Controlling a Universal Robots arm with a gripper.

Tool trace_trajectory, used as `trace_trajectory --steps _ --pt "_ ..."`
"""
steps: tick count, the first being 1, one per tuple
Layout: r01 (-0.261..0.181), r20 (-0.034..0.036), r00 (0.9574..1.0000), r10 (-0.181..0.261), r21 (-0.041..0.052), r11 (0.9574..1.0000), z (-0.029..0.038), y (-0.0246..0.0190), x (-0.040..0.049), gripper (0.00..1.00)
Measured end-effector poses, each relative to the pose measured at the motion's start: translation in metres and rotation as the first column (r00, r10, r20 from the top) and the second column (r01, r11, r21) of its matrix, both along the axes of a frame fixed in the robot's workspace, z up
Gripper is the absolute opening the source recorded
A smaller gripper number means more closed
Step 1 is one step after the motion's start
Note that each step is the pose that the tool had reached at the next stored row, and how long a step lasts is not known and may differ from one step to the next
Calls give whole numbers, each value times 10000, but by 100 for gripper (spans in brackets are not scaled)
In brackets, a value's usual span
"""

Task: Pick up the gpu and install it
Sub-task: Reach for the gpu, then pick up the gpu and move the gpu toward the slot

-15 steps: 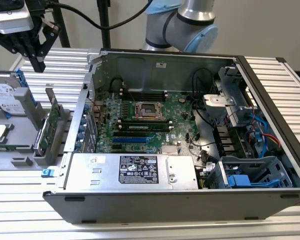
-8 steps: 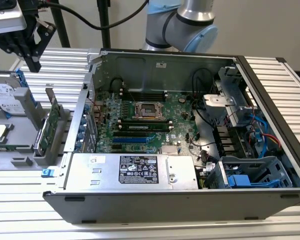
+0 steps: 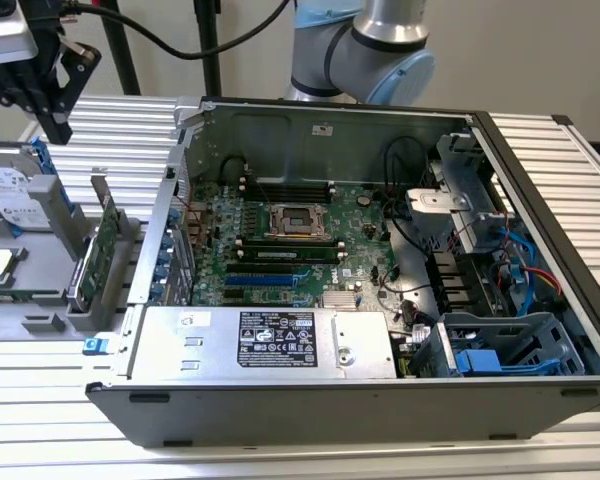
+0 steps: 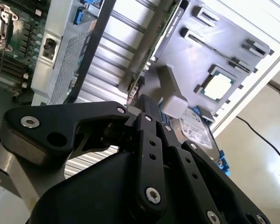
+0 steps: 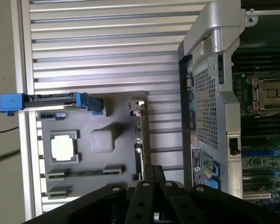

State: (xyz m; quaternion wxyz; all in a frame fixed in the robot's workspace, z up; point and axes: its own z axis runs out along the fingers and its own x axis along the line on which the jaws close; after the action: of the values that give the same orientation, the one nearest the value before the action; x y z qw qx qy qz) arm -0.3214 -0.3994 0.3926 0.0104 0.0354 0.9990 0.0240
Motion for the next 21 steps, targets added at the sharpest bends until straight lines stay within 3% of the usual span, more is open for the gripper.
trace_trajectory --steps 8,14,21 --pt "0 0 10000 0 0 10000 0 0 -91 0" --pt "0 -1 10000 0 0 10000 0 -2 -98 0" --pt "0 0 10000 0 0 10000 0 -39 -100 0"
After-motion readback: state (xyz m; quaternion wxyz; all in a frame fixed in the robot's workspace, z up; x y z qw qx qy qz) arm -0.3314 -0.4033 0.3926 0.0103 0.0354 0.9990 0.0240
